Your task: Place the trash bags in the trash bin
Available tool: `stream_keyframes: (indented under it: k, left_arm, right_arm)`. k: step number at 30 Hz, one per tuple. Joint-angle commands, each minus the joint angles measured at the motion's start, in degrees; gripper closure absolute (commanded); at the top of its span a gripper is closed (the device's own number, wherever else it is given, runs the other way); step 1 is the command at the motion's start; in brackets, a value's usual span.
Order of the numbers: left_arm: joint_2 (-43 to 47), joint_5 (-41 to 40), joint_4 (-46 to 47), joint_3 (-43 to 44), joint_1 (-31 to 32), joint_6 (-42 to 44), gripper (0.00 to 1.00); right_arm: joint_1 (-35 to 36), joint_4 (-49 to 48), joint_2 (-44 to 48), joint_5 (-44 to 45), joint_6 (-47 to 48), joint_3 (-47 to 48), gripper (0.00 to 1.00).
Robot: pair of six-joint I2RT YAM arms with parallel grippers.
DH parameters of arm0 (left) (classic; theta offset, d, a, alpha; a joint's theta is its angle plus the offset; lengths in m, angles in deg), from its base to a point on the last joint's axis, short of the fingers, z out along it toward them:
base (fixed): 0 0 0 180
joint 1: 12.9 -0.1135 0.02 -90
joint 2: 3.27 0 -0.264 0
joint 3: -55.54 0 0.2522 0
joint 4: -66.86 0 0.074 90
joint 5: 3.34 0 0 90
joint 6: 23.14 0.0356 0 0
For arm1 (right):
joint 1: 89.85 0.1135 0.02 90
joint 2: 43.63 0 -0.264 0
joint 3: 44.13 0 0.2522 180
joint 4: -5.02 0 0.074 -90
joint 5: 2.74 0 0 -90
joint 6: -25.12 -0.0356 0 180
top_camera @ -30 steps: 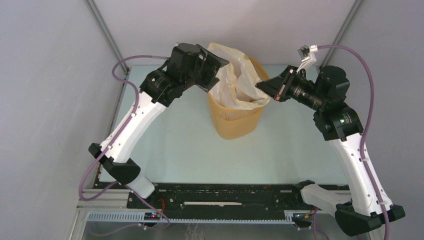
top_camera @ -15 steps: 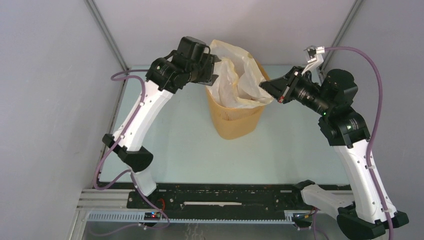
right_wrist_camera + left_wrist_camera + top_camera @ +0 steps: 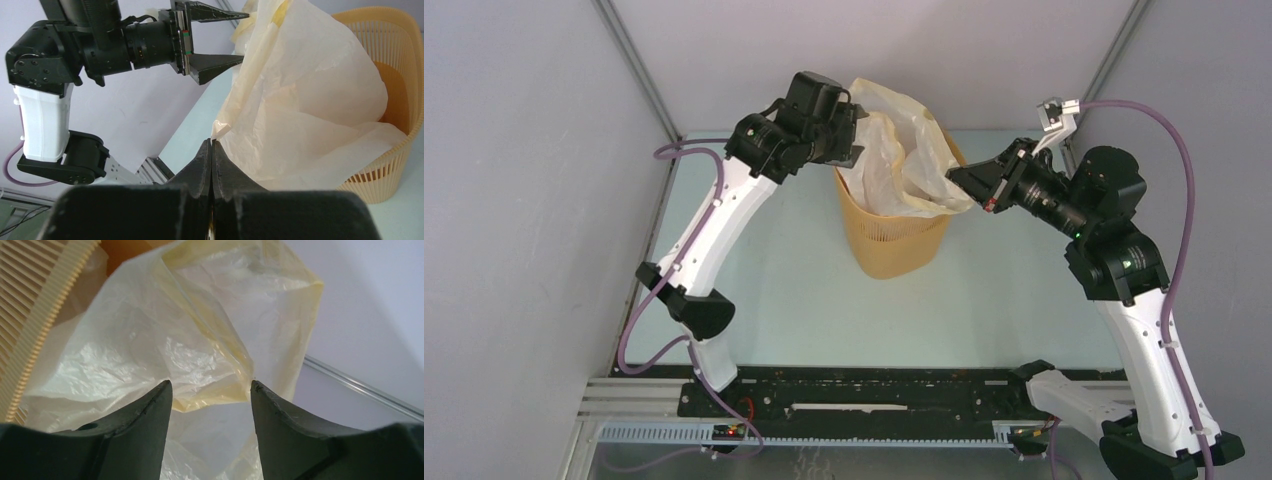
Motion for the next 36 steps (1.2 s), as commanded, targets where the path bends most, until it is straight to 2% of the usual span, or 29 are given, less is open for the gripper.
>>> stream_keyframes:
  k: [1,5,8,22,25,31,36]
  left_arm:
    - [2.83,-2.39,2.63,3.40,2.69,-0.70,0.35]
    - [2.00,-2.88,2.70,3.23,2.28,-1.60,0.32]
    - [1.10,-1.92,3.35,3.67,1.46,-4.16,0.37]
    - [-4.25,-0.73,6.82,5.47,-0.35,-4.28,0.41]
    - [-5.30,-0.01,5.64,5.87,-0.50,-3.80,0.49]
    - [-4.24,0.23,3.40,4.01,-1.39,-0.76,0.58]
    - [-3.77,-0.13,0.12,3.55,-1.84,0.19,0.55]
  right_arm:
    - [-0.26,-1.90,0.15,0.42,0.41,-0.85,1.00]
    - [-0.26,-2.38,-0.13,0.01,-0.09,-1.13,1.00]
    - [-0.25,-2.36,-0.18,0.21,-0.13,-1.13,1.00]
    - [-0.30,-1.80,-0.91,0.31,0.37,-0.40,1.00]
    - [-0.33,-1.69,-1.10,0.40,0.53,-0.42,1.00]
    - [-0.48,-1.68,-1.41,0.75,0.46,-0.34,1.00]
    - [-0.41,-2.48,-1.79,0.58,-0.33,-0.34,1.00]
